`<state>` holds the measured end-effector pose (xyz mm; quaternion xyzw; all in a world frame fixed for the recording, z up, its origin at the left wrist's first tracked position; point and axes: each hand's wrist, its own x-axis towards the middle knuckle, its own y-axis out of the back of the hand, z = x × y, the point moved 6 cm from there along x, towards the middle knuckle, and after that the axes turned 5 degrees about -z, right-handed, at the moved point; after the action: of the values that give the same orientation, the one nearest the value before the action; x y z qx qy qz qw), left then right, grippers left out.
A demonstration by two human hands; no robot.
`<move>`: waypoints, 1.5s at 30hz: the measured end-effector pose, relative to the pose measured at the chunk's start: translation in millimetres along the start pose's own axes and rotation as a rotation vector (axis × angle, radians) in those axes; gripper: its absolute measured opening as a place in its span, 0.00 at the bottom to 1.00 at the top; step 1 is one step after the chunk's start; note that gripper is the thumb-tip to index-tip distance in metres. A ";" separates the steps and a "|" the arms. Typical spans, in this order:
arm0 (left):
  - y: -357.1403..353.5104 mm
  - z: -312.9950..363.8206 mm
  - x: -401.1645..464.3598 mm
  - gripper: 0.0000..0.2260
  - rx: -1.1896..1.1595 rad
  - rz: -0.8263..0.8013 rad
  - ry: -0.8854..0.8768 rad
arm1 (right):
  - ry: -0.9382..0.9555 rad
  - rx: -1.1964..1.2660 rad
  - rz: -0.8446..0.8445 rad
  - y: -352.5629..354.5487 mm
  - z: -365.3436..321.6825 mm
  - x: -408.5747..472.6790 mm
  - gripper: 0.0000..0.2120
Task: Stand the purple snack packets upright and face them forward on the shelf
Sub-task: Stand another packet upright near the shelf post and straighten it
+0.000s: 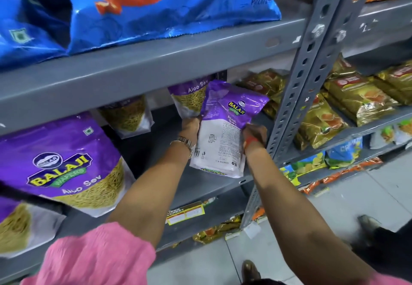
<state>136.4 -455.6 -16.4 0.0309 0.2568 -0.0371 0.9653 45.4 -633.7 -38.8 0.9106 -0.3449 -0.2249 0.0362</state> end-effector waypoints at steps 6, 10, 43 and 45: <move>22.6 18.7 -7.5 0.14 -0.072 0.046 -0.136 | 0.115 0.264 0.031 -4.1 -36.5 -3.7 0.08; 49.5 33.1 -22.2 0.09 -0.138 0.059 -0.251 | 0.244 0.518 -0.046 -18.9 -60.4 -21.0 0.17; 100.6 5.9 -95.5 0.10 -0.307 0.387 -0.537 | 0.366 0.352 -0.241 -33.1 -40.6 -62.6 0.13; 95.0 7.2 -105.4 0.06 -0.235 0.367 -0.628 | 0.359 0.370 -0.236 -32.9 -37.7 -64.0 0.10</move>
<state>57.1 -355.8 46.2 -0.0474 -0.0588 0.1584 0.9845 39.6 -570.8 12.3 0.9608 -0.2599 0.0041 -0.0966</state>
